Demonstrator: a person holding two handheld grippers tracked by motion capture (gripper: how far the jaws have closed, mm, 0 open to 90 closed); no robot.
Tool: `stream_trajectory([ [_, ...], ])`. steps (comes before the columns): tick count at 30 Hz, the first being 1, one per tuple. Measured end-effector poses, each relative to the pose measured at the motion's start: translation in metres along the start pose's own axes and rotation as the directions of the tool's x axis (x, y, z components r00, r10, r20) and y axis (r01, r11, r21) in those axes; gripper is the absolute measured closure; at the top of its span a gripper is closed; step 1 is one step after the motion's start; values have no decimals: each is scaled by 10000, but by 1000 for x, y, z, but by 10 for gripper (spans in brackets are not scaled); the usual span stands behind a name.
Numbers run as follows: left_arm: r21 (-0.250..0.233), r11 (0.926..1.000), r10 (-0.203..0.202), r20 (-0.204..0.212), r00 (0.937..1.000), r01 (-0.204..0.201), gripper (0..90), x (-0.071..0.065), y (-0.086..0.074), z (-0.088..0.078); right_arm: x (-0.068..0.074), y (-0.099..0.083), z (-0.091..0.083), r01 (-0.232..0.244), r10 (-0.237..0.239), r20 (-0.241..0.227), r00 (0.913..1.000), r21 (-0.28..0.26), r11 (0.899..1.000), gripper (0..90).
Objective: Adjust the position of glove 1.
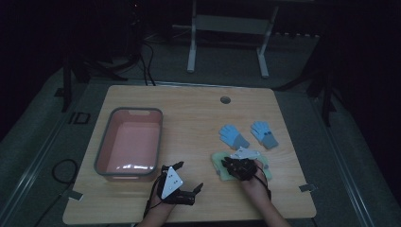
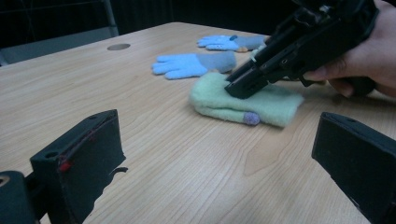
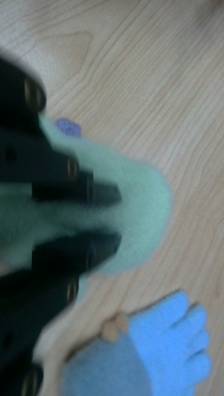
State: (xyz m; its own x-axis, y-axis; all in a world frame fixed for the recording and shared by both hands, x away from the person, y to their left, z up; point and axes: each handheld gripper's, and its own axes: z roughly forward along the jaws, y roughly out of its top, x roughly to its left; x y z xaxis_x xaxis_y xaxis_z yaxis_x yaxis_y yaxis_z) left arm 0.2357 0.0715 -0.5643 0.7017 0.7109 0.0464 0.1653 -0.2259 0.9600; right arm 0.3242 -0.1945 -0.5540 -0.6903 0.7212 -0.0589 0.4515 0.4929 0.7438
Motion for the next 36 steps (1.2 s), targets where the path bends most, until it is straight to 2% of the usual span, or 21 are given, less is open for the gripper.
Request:
stream_trajectory([
  [1,0,10000,0,0,10000,0,21,0,0,0,0,0,0,0,0,0,10000,0,10000,842],
  [3,16,10000,8,-17,10000,-8,21,0,0,0,12,3,-2,-317,309,821,9961,90,9995,870],
  [5,-22,10000,12,-23,10000,-12,21,0,0,0,14,6,-8,-1085,1098,938,9895,-189,9939,875],
  [9,-6,10000,38,-32,10000,-38,21,-1,0,0,19,12,-19,-1668,1708,1412,9751,-393,9852,875],
  [10,-4,10000,43,-27,10000,-43,21,-1,0,0,20,14,-22,-1860,1903,1554,9694,-417,9817,875],
  [13,9,10000,72,-25,10000,-72,21,-1,0,0,25,14,-25,-2017,2035,1749,9633,-279,9790,875],
  [15,4,10000,97,-12,10000,-97,21,-1,0,0,28,13,-23,-1903,1883,1895,9637,-78,9817,875],
  [16,13,10000,98,-6,10000,-98,21,-1,0,0,29,12,-21,-1982,1959,1902,9620,-66,9801,873],
  [19,16,9999,110,9,9999,-110,21,-1,0,0,30,4,-10,-1980,1901,1827,9646,258,9799,827],
  [22,27,9999,98,20,9999,-99,21,-1,0,0,30,0,-6,-1884,1836,1882,9648,78,9821,733],
  [26,12,9999,112,18,9999,-112,21,-1,0,0,31,-1,-7,-1603,1570,1884,9695,21,9871,688],
  [31,24,9999,111,28,9999,-111,21,-1,0,0,21,4,-22,-1664,1681,1621,9723,-246,9858,651],
  [34,44,9999,105,32,9999,-105,21,-1,0,0,3,7,-40,-1635,1693,1703,9707,-479,9854,648],
  [36,31,9999,110,24,9999,-110,21,-1,0,0,-12,7,-52,-1641,1715,1960,9655,-537,9850,648],
])
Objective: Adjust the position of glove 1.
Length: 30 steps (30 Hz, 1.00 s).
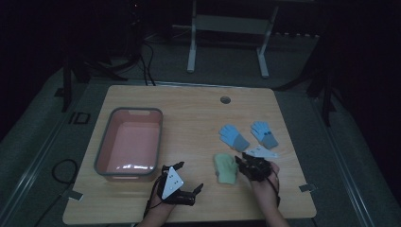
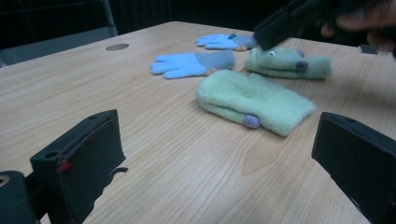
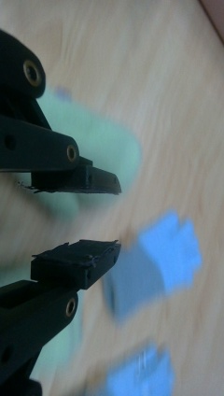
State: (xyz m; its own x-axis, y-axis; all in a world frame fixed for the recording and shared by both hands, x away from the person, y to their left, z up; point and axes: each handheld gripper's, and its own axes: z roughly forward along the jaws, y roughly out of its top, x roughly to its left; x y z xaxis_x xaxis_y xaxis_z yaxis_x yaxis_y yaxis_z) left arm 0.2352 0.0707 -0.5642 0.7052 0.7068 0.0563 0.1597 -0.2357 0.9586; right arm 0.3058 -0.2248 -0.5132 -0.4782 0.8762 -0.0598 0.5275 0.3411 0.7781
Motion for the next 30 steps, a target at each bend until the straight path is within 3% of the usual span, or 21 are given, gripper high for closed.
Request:
stream_trajectory([
  [4,15,10000,-9,-14,10000,9,21,0,0,0,-37,-1,-12,-244,241,285,9993,78,9997,638],
  [8,23,10000,-35,-9,10000,35,21,0,0,0,-61,-11,-21,-108,112,-387,9992,122,9999,616],
  [12,11,10000,-54,-18,10000,54,21,1,0,0,-72,-23,-21,394,-362,-867,9956,355,9986,611],
  [14,14,10000,-77,-22,10000,77,21,1,0,0,-79,-31,-17,313,-249,-1109,9935,561,9979,611],
  [21,9,9999,-130,-29,9999,130,22,1,0,0,-78,-39,-4,313,-234,-1306,9912,588,9978,588],
  [26,-8,10000,-99,-26,9999,99,22,1,0,0,-74,-44,5,459,-380,-1106,9931,696,9965,588],
  [28,9,9999,-100,-22,9999,100,22,1,0,0,-71,-47,6,437,-377,-977,9945,593,9973,625],
  [30,12,10000,-86,-53,9999,86,22,1,0,0,-70,-48,6,280,-223,-922,9955,616,9977,732],
])
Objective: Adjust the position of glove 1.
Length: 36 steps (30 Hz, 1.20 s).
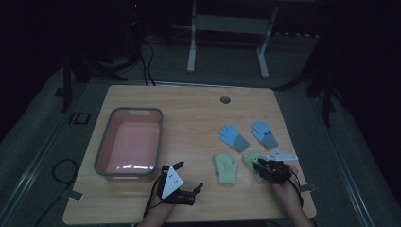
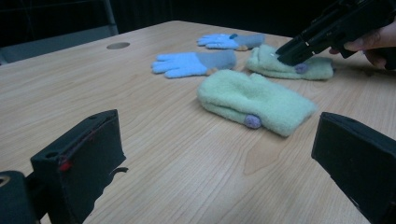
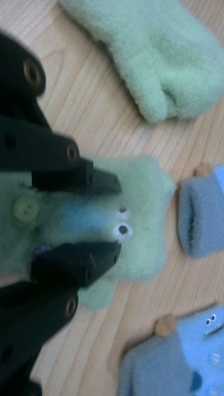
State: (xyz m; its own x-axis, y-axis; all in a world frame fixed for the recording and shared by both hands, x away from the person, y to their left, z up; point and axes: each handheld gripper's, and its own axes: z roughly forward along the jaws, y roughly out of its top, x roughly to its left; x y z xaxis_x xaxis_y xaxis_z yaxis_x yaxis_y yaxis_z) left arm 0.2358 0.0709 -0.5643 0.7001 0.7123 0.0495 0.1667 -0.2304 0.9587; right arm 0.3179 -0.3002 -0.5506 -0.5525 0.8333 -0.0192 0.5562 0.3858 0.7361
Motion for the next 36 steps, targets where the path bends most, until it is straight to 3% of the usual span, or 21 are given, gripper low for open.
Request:
stream_trajectory([
  [5,6,10000,-75,-17,10000,75,22,0,0,0,10,6,-1,1,-17,731,9973,216,9998,867],
  [7,-29,9999,-110,-22,9999,110,22,1,0,0,14,12,-7,-460,459,1018,9937,-10,9989,872],
  [9,-31,9999,-133,-17,9999,133,22,1,0,0,21,18,-14,-535,540,1467,9877,-71,9985,872],
  [11,-8,10000,-93,-7,10000,93,22,1,0,0,25,25,-22,-859,880,1578,9835,-202,9961,873],
  [17,-19,10000,-6,-27,10000,6,22,0,0,0,39,35,-38,-1693,1817,2293,9562,-729,9829,873],
  [19,-6,10000,38,-21,10000,-38,22,0,0,0,45,36,-38,-1765,1895,2591,9471,-728,9816,874],
  [24,-12,10000,75,-26,10000,-75,22,-1,0,0,55,28,-26,-2308,2427,2814,9284,-754,9701,874],
  [26,5,10000,96,-19,10000,-96,22,-1,0,0,56,26,-22,-2259,2364,2935,9263,-696,9717,873],
  [31,3,9999,121,-1,9999,-121,22,-1,0,0,64,14,-2,-2168,2144,2863,9338,-238,9759,865],
  [34,6,9999,170,-15,9999,-170,22,-2,0,0,66,9,4,-2029,1977,2826,9387,-109,9791,742],
  [36,38,9998,185,9,9998,-185,22,-2,0,0,66,10,5,-1910,1847,2789,9424,-47,9816,718],
])
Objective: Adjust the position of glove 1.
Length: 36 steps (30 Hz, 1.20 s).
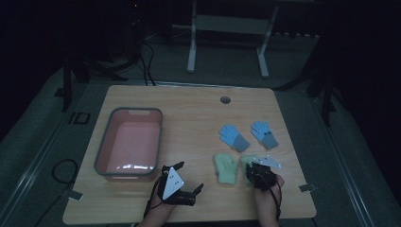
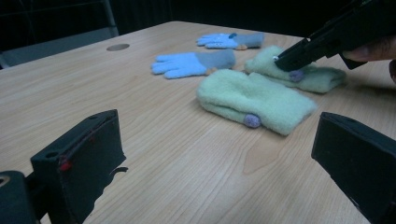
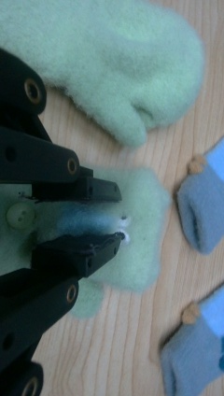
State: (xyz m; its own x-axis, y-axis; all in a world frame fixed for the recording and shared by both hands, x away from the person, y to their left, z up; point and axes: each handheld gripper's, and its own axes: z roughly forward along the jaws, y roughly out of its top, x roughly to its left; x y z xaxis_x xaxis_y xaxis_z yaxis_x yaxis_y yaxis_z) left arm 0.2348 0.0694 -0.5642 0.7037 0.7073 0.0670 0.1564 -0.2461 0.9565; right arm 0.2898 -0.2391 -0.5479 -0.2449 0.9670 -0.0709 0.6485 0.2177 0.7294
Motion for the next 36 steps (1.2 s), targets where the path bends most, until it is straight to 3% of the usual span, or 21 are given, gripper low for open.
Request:
stream_trajectory([
  [7,9,10000,-15,53,10000,15,22,0,0,0,-13,8,-8,-217,209,-737,9971,-102,9997,645],
  [14,-10,10000,-12,30,10000,12,22,0,0,0,-24,22,-15,475,-494,-1089,9928,-200,9987,614],
  [17,-15,10000,-85,30,10000,85,22,0,0,0,-37,26,-17,1015,-1036,-1668,9805,-214,9946,608],
  [19,-6,10000,-90,25,10000,90,22,0,0,0,-41,26,-18,1023,-1035,-1755,9790,-157,9946,608],
  [21,-36,10000,-86,28,10000,86,22,0,0,0,-50,25,-19,1042,-1042,-2403,9651,-125,9945,588],
  [24,-21,9999,-109,11,9999,109,22,0,0,0,-52,22,-18,1177,-1170,-2754,9542,-140,9930,582],
  [27,-27,10000,-89,4,10000,89,22,0,0,0,-52,15,-15,1218,-1226,-2897,9492,-209,9923,605],
  [32,-35,10000,-32,-10,10000,31,22,0,0,0,-51,5,-7,949,-957,-2768,9561,-162,9954,607],
  [33,-19,10000,-38,-2,10000,38,22,0,0,0,-48,0,-2,1211,-1175,-2604,9583,-22,9926,587],
  [36,-13,10000,-34,12,10000,34,22,0,0,0,-45,-6,0,1481,-1498,-2409,9589,-252,9886,592],
])
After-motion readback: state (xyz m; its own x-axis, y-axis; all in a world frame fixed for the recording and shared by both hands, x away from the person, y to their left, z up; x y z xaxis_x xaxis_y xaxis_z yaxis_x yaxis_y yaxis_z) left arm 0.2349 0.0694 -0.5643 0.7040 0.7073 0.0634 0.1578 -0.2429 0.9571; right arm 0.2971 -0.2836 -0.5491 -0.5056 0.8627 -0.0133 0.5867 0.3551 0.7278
